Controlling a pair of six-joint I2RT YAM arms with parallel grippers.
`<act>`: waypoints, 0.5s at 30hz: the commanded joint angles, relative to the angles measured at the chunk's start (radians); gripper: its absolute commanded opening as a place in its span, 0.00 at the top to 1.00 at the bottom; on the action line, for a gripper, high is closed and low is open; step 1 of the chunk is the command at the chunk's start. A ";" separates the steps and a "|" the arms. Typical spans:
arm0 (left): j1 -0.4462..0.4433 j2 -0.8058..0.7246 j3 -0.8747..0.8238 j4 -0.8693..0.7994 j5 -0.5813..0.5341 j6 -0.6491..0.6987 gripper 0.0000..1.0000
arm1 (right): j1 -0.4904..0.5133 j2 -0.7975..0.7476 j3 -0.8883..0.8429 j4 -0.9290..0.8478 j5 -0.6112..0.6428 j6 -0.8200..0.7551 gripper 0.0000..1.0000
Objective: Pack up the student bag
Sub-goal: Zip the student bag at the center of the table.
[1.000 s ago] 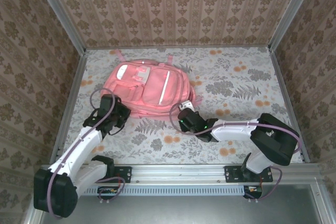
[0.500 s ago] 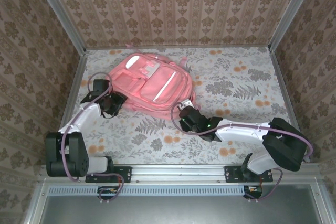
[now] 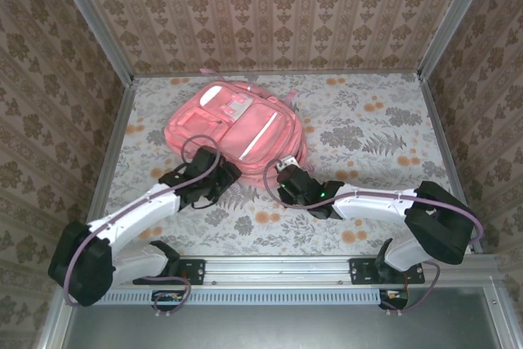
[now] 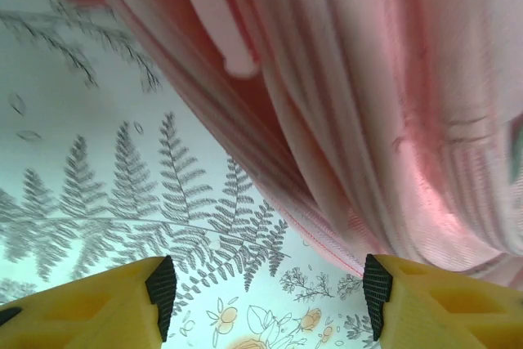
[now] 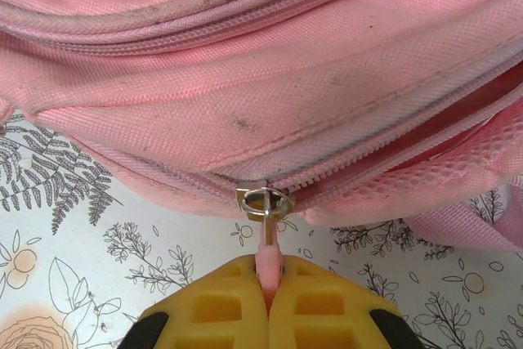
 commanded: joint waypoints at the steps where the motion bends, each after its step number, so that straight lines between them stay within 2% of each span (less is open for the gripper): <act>1: -0.054 0.061 0.027 0.124 -0.083 -0.101 0.36 | 0.008 -0.012 0.006 0.019 -0.018 0.013 1.00; 9: -0.167 0.237 0.131 0.202 -0.146 -0.146 0.31 | 0.014 -0.030 -0.003 0.018 -0.027 0.027 1.00; 12: -0.208 0.287 0.177 0.188 -0.203 -0.158 0.31 | 0.020 -0.032 -0.006 0.020 -0.029 0.031 1.00; 15: -0.223 0.314 0.216 0.152 -0.243 -0.149 0.46 | 0.021 -0.032 -0.005 0.012 -0.022 0.034 1.00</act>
